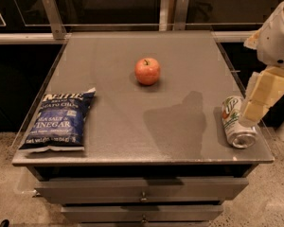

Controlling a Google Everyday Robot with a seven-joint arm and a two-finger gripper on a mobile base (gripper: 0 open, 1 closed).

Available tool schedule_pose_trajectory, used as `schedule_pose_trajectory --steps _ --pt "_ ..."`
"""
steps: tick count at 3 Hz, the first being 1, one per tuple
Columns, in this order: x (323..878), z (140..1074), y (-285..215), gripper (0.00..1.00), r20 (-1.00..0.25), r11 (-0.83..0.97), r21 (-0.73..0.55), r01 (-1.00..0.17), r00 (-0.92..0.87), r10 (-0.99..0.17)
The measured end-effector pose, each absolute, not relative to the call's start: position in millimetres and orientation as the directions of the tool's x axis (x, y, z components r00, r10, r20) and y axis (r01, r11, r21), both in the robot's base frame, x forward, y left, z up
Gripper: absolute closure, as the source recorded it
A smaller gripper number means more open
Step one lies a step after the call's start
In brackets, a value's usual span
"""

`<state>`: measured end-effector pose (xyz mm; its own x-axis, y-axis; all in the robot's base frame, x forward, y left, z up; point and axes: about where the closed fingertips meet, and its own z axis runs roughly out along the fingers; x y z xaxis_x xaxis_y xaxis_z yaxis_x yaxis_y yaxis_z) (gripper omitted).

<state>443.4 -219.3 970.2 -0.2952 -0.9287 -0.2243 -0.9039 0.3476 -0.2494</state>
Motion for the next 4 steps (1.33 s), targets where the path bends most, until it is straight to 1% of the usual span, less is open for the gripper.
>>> schedule_pose_trajectory --steps 2,4 --pt "454 932 -221 0.0 -0.201 0.502 -0.237 -0.832 -0.464 -0.863" --pt "473 884 -246 0.0 -0.134 0.613 -0.245 -0.751 -0.6 -0.789"
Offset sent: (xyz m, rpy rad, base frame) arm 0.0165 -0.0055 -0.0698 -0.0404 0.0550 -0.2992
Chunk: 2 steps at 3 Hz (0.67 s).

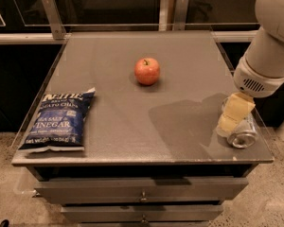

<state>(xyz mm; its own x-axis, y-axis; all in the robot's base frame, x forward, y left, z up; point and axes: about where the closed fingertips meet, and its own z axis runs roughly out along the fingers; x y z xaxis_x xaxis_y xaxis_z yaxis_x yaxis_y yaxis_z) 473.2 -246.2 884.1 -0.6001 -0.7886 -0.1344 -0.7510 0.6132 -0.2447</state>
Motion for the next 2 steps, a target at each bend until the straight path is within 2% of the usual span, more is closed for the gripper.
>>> schedule_pose_trajectory --steps 1,2 --pt "483 864 -264 0.0 -0.109 0.654 -0.244 -0.716 -0.65 -0.752" --pt "483 844 -272 0.19 -0.083 0.682 -0.211 -0.7 -0.683 -0.726"
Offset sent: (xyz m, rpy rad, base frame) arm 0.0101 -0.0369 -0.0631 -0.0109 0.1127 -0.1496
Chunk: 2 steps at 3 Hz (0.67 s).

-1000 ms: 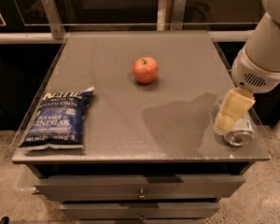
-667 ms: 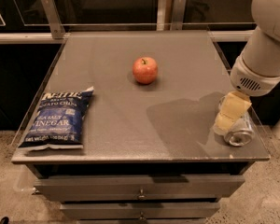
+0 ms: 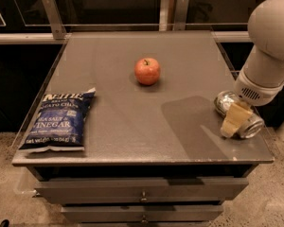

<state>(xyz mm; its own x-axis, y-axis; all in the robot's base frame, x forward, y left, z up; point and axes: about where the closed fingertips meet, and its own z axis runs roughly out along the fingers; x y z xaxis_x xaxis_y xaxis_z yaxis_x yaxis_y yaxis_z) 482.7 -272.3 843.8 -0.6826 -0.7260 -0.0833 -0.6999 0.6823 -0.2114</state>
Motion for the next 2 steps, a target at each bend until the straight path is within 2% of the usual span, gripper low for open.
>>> schedule_pose_trajectory --steps 2 --pt "474.9 838.1 -269.2 0.66 -0.07 0.682 -0.202 -0.703 -0.684 -0.726"
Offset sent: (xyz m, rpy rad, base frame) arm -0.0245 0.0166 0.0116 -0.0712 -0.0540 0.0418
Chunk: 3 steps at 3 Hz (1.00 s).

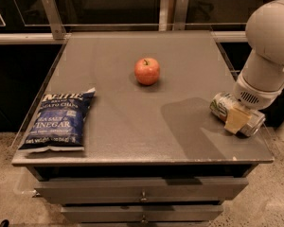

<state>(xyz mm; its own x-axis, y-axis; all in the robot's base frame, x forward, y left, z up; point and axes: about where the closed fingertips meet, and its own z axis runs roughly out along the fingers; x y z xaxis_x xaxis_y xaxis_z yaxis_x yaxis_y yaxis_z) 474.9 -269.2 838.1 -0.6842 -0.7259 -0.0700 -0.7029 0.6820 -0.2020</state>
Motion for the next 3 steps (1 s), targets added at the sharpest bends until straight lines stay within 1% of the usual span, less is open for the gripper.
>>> schedule_pose_trajectory --steps 1,2,3 --pt "473 876 -261 0.89 -0.125 0.649 -0.276 -0.709 -0.643 -0.755" --pt "471 926 -255 1.0 -0.215 0.616 -0.306 -0.725 -0.578 -0.787" --pt "471 980 -243 1.0 -0.312 0.561 -0.332 -0.758 -0.473 -0.824"
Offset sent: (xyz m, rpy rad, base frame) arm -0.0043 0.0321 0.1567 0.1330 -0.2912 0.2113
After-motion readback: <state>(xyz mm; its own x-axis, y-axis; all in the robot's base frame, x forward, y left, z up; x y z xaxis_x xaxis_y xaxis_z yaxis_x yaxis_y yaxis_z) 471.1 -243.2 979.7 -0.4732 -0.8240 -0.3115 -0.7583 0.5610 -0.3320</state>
